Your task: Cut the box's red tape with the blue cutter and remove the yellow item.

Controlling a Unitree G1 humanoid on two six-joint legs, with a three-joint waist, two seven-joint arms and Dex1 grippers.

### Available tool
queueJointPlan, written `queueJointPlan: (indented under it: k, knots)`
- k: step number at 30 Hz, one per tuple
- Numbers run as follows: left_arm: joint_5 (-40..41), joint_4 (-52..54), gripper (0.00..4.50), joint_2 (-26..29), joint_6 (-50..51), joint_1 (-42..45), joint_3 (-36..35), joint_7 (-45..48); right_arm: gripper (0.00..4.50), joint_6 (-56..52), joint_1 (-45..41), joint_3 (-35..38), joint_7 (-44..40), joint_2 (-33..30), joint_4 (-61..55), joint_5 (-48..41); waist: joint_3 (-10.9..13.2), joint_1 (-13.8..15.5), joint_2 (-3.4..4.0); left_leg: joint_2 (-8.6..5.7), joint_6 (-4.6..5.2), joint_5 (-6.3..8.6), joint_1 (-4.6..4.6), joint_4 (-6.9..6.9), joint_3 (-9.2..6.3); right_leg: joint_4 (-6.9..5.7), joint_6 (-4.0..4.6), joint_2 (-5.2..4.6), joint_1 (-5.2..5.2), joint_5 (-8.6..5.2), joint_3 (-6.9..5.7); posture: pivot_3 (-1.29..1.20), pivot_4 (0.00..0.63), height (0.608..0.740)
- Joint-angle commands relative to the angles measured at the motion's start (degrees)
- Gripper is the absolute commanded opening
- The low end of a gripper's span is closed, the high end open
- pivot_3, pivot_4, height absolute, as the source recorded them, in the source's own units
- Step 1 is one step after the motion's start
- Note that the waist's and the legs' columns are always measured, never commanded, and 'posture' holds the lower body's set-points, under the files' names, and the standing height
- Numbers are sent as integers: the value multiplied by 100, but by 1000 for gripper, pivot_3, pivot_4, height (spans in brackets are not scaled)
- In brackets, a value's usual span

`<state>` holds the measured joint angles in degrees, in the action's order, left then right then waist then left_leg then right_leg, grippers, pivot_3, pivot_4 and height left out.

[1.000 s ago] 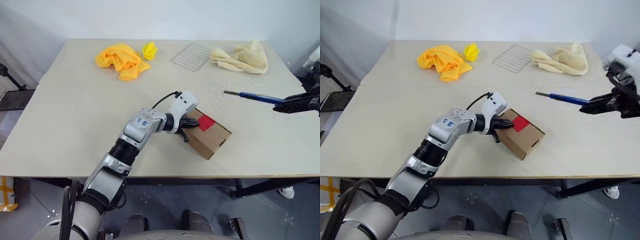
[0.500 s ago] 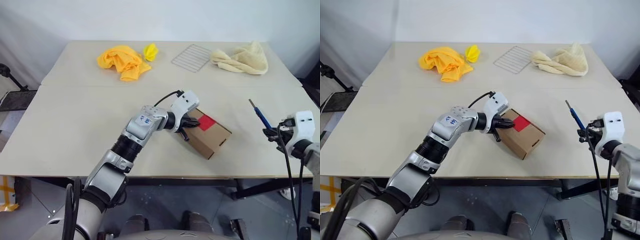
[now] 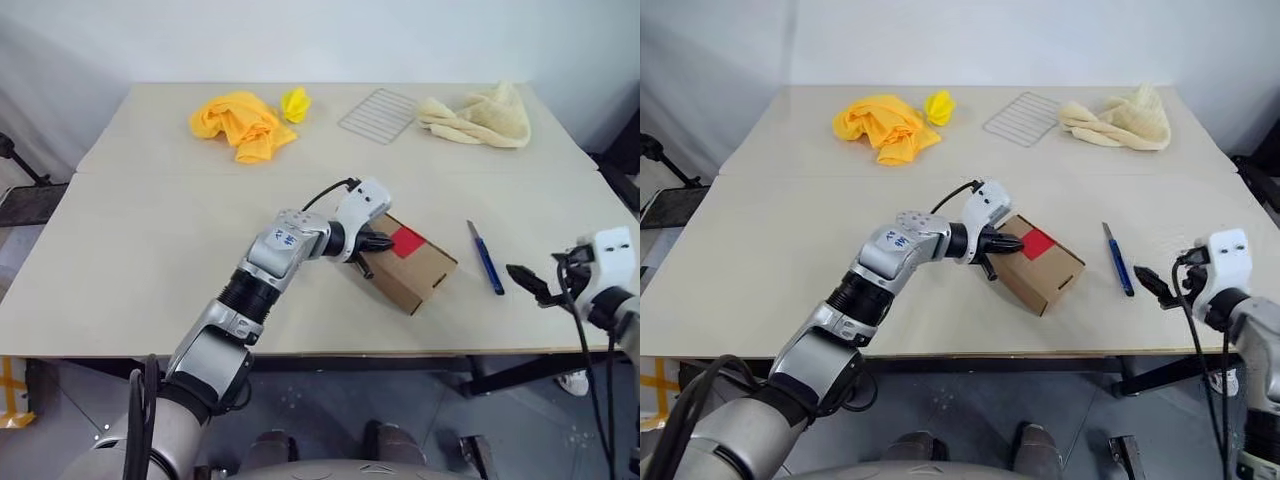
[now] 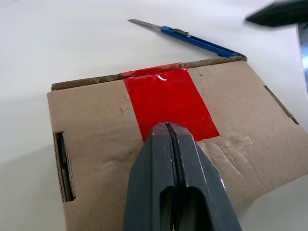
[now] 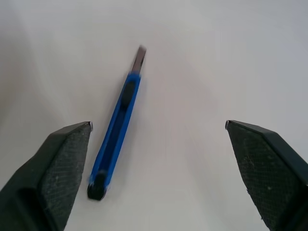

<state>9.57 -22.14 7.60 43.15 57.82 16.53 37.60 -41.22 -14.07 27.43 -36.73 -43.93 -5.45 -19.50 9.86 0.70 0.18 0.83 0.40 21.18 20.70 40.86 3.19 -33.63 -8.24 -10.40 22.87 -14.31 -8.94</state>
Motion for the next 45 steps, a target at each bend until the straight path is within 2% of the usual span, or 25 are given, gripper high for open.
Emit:
queueJointPlan:
  k: [1, 5, 8, 13, 19, 22, 25, 31, 36, 40, 45]
  knots:
    - [-72, 59, 0, 147, 98, -58, -208, -118, 4466, -126, -533, -195, -2, -265, -188, -139, 1, -4, 1, 0, 0, 0, -3, -3, 0, 0, 0, 0, 0, 0, 0, 0, 150, 740]
    - [232, 300, 0, 238, 227, 56, -762, -143, 4466, -119, -1485, -1019, -186, -309, 388, 38, 7, -47, 1, 1, 0, 0, -4, -17, 1, 9, 1, 1, 0, 0, -2, 0, 150, 740]
    - [512, 646, 0, 344, 538, 146, -1133, -101, 3869, 530, -2232, -1675, -372, -156, 1205, 358, 19, -73, 0, -3, 0, -1, 3, -24, 3, 18, 0, 0, 4, 0, -3, 0, 150, 740]
    - [882, 1557, 0, 776, 1546, -176, -1387, -71, 2084, 1127, -2829, -2666, -789, -10, 2439, 947, 19, -25, 0, -4, -4, -3, 55, -31, -1, 18, -3, 0, 54, 1, -13, 0, 150, 740]
    - [911, 2524, 0, 1625, 2512, -1159, -1015, -80, 17, 1581, -3083, -3492, -1379, -2, 3245, 1513, 19, -89, 0, -6, -4, -3, 47, -71, 10, 23, -4, -1, 69, 0, -14, 0, 150, 740]
    - [1113, 2945, 0, 1691, 2839, -1480, -833, -18, 17, 1550, -3141, -3625, -1767, -35, 3277, 1553, 19, -73, 0, -4, -6, -4, 48, -75, 15, 23, -4, -1, 74, 0, -14, 0, 150, 740]
    - [1246, 3157, 0, 1433, 2966, -1638, -645, -71, 17, 1235, -3113, -3661, -2184, -102, 2937, 1477, 21, -16, -4, -4, -6, -4, 52, -64, 14, 24, -4, -1, 71, 0, -12, 0, 150, 740]
    - [1137, 2807, 0, 504, 2621, -1613, -857, -728, 17, 318, -2628, -3626, -2644, -299, 1564, 1199, 21, 64, -4, -3, -8, -4, 51, -61, 17, 24, -4, 1, 71, 0, -12, 0, 150, 740]
    - [1077, 2400, 0, 241, 2300, -1511, -1062, -1054, 17, -288, -2216, -3461, -2476, -282, 682, 960, 21, 67, -4, -3, -8, -5, 49, -59, 24, 24, -4, 0, 71, 0, -10, 0, 150, 740]
    - [1003, 2084, 0, 259, 2036, -1394, -1016, -1064, 17, -810, -1916, -3423, -2344, -283, -29, 753, 21, 74, -4, -4, -8, -5, 48, -58, 25, 23, -4, 0, 71, 0, -10, 0, 150, 740]
    - [923, 1672, 0, 341, 1713, -1206, -866, -919, 17, -1094, -1772, -3446, -2065, -203, -389, 662, 21, 78, -4, -5, -8, -5, 49, -56, 25, 23, -4, 0, 71, 0, -10, 0, 150, 740]
